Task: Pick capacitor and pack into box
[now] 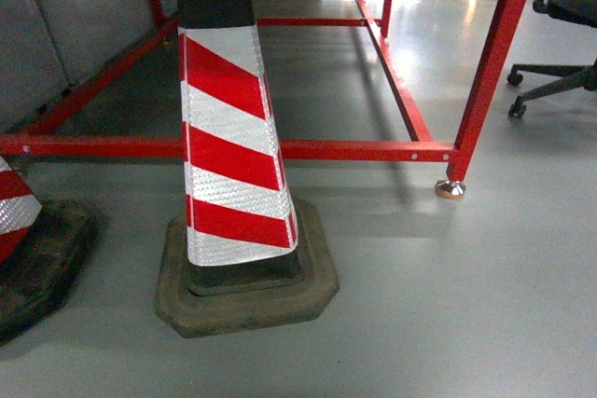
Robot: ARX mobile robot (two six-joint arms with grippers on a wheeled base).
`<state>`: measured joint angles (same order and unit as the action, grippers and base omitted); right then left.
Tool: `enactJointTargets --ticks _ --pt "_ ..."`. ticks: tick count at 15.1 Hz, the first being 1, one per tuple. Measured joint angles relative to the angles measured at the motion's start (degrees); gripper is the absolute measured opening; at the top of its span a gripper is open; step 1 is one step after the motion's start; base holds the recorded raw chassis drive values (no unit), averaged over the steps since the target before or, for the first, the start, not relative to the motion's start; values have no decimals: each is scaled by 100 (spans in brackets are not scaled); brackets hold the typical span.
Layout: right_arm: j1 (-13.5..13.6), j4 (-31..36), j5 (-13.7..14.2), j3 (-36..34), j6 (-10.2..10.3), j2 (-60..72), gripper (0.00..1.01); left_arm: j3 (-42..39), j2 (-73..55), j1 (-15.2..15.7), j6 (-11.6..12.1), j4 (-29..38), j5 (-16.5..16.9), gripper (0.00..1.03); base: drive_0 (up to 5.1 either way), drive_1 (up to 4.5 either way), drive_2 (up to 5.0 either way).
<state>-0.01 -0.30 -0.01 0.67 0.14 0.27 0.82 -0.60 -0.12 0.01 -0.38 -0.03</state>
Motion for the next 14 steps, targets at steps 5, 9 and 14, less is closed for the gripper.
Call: enactJointTargets --ticks 5,9,14 --pt "0 -7 0 2 2 0 98 0 0 0 0 -7 4 44 0 0 0" --pt "0 4 4 0 9 0 98 0 0 0 2 -7 9 44 0 0 0" --pt "0 0 -4 2 -4 0 98 0 0 0 0 -2 -2 44 0 0 0"
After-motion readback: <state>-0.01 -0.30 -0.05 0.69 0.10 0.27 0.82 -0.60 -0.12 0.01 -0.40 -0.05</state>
